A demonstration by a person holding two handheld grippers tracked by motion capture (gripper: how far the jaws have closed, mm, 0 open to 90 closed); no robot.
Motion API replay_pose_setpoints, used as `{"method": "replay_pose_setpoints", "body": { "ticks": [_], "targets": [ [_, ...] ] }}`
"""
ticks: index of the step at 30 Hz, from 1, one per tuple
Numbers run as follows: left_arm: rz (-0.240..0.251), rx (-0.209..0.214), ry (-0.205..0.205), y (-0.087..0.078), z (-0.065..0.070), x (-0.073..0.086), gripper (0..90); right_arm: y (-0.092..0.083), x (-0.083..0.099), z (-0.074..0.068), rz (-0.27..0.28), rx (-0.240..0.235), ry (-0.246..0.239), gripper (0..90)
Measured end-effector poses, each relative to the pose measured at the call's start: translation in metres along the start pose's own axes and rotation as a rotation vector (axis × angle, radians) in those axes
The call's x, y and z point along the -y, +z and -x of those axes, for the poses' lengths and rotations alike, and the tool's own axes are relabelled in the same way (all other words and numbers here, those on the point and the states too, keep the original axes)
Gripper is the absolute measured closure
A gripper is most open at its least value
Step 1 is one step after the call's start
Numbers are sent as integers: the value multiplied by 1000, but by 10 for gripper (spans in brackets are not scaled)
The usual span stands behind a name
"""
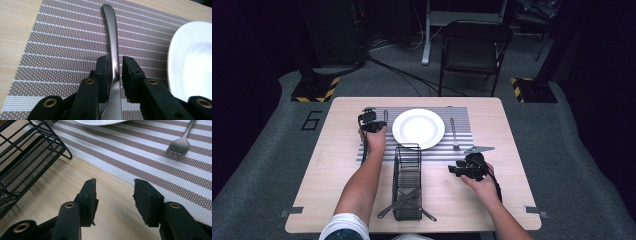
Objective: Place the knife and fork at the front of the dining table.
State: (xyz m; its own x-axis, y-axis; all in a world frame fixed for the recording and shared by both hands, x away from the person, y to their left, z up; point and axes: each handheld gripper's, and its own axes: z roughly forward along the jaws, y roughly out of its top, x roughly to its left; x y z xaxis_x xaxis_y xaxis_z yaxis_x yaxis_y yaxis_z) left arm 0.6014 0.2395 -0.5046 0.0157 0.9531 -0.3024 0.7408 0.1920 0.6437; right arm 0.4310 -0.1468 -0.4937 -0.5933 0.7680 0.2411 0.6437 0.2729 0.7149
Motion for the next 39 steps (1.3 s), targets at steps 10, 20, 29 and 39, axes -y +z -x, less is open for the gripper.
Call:
{"method": "replay_pose_setpoints", "body": {
  "ticks": [10,20,29,39],
  "targets": [
    [32,34,15,-25,-4,-4,637,-1,-1,-4,-1,12,-11,525],
    [37,75,71,-44,-15,-5,509,-1,-1,-2,3,18,1,525],
    [49,102,133,-71,-22,-6,496,0,-2,-3,-3,17,-6,526],
    [55,152,159,-97,-27,1,478,0,-2,-3,0,21,-3,525]
  ]
}}
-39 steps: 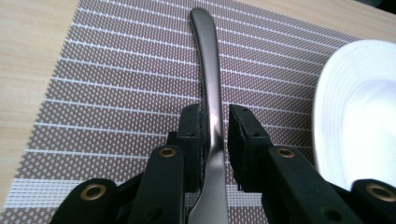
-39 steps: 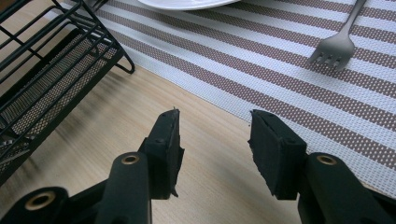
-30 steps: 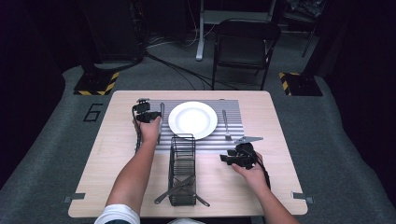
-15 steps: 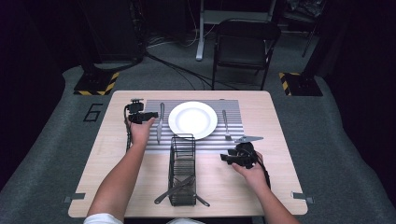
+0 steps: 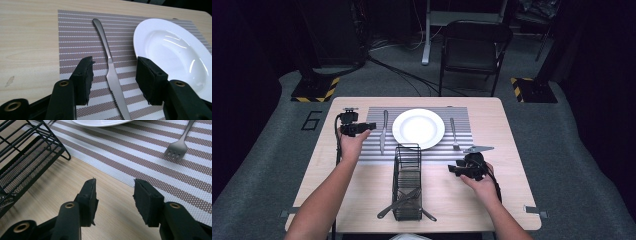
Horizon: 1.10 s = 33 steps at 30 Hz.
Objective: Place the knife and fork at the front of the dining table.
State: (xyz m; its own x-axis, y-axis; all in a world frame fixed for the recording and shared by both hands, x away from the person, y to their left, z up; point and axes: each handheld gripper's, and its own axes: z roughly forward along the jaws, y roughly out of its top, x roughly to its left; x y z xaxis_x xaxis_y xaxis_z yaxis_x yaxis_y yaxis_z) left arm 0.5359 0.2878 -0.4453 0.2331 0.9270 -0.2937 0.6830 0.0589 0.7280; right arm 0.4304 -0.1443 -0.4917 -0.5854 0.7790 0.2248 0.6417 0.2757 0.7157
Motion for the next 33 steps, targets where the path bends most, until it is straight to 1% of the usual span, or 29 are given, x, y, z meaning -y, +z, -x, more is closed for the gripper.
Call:
{"method": "replay_pose_setpoints", "body": {
  "ticks": [5,8,9,14,15,16,17,18,21,22,23,25,29,30,33],
  "targets": [
    [10,19,33,-14,3,4,479,0,0,0,-1,3,-1,525],
    [3,21,66,-24,6,4,481,-1,0,0,-2,4,-1,525],
    [8,24,72,-27,7,4,482,-1,0,-1,-9,5,8,525],
    [19,51,110,-41,13,8,479,-1,1,1,1,7,3,525],
    [20,51,131,-44,14,9,477,-2,1,1,-4,8,14,525],
    [18,54,150,-46,14,11,474,-2,1,1,-4,8,12,525],
    [17,58,158,-49,15,12,471,-2,1,2,3,8,4,524],
    [15,62,166,-51,15,14,466,-2,1,2,3,10,6,525],
    [20,73,170,-55,13,20,453,-2,1,2,2,10,8,524],
    [7,79,176,-58,12,22,453,-2,1,2,1,10,8,524],
    [10,81,169,-59,12,25,453,-2,1,2,2,10,7,524],
    [0,86,182,-63,10,30,451,-3,1,2,2,10,4,524],
    [-1,87,191,-70,6,44,450,-3,1,1,4,8,8,524],
    [0,85,198,-71,5,48,450,-3,1,1,4,8,8,524],
    [-9,95,200,-75,0,59,450,-3,1,1,1,10,3,523]
  ]
}}
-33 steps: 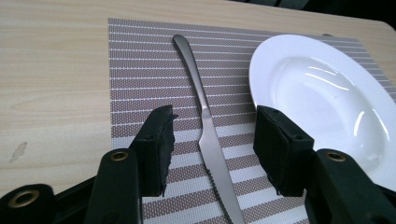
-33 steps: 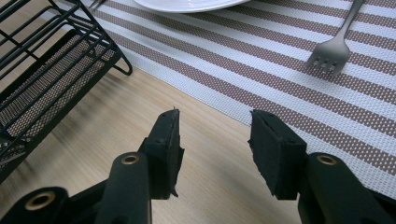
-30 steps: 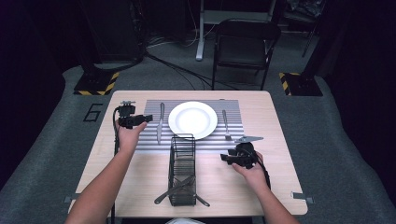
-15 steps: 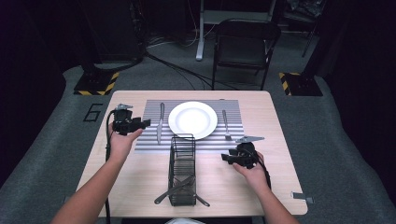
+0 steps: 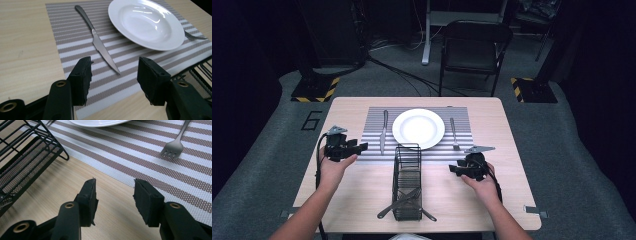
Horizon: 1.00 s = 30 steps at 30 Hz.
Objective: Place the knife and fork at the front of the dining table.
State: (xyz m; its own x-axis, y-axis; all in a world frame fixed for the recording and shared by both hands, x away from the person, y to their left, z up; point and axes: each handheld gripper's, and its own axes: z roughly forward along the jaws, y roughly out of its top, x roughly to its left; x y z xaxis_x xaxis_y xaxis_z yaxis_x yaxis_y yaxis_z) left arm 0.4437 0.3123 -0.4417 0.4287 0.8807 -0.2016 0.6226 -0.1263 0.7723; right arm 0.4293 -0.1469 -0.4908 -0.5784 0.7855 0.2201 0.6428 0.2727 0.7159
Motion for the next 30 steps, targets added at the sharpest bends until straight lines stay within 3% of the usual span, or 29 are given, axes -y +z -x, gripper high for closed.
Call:
{"method": "replay_pose_setpoints", "body": {
  "ticks": [3,11,17,22,30],
  "targets": [
    [-11,2,15,-3,-3,10,441,0,0,-1,-7,3,9,523],
    [-41,8,0,-4,-11,40,438,0,0,0,-2,5,-2,522],
    [-55,-14,-8,0,-20,56,438,0,0,0,-3,4,2,521],
    [-43,-30,-22,2,-26,65,438,2,0,0,-1,6,1,515],
    [-45,-60,-9,6,-32,72,438,3,2,1,-2,11,-6,513]
  ]
}}
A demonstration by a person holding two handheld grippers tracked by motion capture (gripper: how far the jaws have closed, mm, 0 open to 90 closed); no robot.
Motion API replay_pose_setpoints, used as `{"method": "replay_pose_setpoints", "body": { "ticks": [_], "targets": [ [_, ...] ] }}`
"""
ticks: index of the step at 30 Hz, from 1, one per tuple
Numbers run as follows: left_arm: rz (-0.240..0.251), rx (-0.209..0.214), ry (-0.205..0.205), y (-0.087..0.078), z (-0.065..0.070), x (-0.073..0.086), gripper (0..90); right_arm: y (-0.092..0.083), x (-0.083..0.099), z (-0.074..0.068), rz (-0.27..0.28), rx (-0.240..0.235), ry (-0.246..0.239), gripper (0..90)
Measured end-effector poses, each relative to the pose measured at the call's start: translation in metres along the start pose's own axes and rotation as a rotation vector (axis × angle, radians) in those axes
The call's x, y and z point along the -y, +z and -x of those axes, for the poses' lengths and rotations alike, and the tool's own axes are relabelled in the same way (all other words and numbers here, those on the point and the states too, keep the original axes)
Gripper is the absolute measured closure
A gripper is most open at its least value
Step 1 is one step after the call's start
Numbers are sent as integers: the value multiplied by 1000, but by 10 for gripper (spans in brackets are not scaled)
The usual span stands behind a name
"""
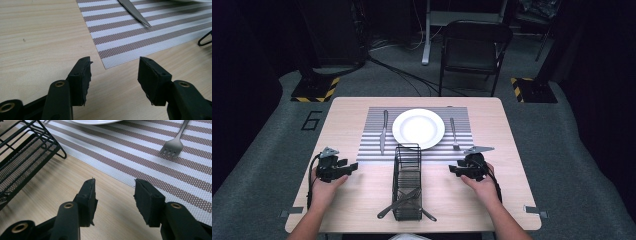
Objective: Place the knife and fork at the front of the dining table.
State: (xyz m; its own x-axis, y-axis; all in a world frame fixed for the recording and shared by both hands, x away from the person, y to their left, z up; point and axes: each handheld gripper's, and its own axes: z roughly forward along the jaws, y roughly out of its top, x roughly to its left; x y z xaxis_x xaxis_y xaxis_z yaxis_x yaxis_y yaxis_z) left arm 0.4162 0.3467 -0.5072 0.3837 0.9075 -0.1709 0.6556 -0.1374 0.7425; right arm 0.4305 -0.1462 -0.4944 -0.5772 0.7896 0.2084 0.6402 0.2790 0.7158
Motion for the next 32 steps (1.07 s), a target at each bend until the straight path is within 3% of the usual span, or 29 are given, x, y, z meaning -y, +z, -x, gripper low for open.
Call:
{"method": "replay_pose_setpoints", "body": {
  "ticks": [4,21,32],
  "targets": [
    [-7,-29,35,2,0,2,438,2,1,0,-10,0,-1,513],
    [-19,-57,82,7,1,6,430,3,4,6,-4,34,4,497],
    [-19,-65,67,9,-4,7,416,-2,8,19,24,97,30,463]
  ]
}}
